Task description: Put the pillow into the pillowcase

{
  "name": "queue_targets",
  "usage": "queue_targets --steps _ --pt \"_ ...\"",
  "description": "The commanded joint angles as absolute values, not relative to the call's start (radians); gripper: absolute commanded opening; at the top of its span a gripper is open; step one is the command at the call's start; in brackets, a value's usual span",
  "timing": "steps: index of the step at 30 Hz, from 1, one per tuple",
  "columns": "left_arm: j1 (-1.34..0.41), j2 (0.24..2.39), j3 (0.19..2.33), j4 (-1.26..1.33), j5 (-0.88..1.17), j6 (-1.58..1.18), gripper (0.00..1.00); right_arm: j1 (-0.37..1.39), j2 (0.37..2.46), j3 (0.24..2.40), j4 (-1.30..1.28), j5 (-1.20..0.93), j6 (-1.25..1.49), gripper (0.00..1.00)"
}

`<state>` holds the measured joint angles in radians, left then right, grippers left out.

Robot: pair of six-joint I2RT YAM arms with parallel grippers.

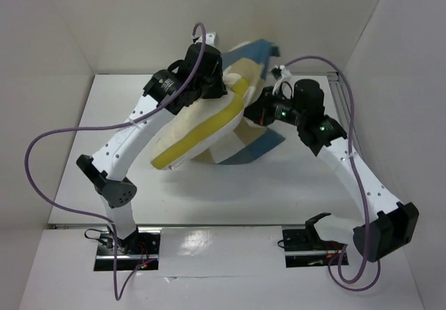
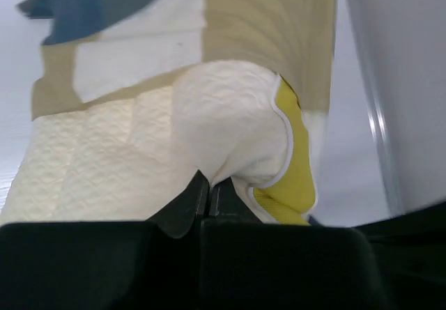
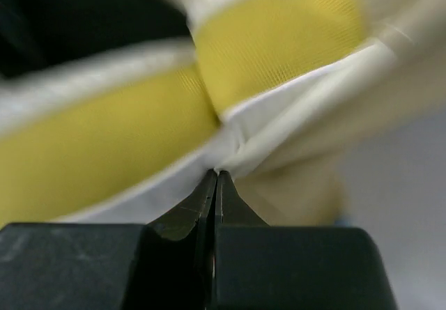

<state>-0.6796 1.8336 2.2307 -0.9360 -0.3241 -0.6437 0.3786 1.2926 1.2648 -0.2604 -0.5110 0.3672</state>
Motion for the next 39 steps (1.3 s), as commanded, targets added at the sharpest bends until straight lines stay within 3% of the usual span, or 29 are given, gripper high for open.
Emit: queue_targets --steps 1,4,14,21,28,34,39 --pt "-0.710 1.948 2.203 -0.784 -0.419 -0.712 0.00 0.425 1.310 1.037 -0.342 -0.633 0.468 0.00" --pt "-0.719 2.061 2.177 -0.756 -0.420 -0.752 0.00 0.468 1.266 0.924 -0.340 -0.624 0.486 0.00" --pt "-0.770 2.014 2.054 -0.690 -0.442 -0.753 0.00 0.426 1.216 1.034 -0.512 -0.538 0.390 0.00" --pt "-0.727 1.884 2.057 -0.713 -0.495 -0.718 0.00 0.426 1.516 1.346 -0.417 -0.662 0.334 0.00" --pt "-0.718 1.681 2.068 -0.753 -0.529 -0.698 0.00 0.632 1.654 1.686 -0.476 -0.641 0.258 0.00" --pt "-0.773 1.669 1.923 -0.669 -0.411 -0.755 0.00 0.568 1.393 1.390 -0.379 -0.575 0.330 0.00" --pt "-0.825 1.840 1.816 -0.562 -0.347 -0.859 0.00 0.364 1.137 0.932 -0.413 -0.604 0.400 0.00"
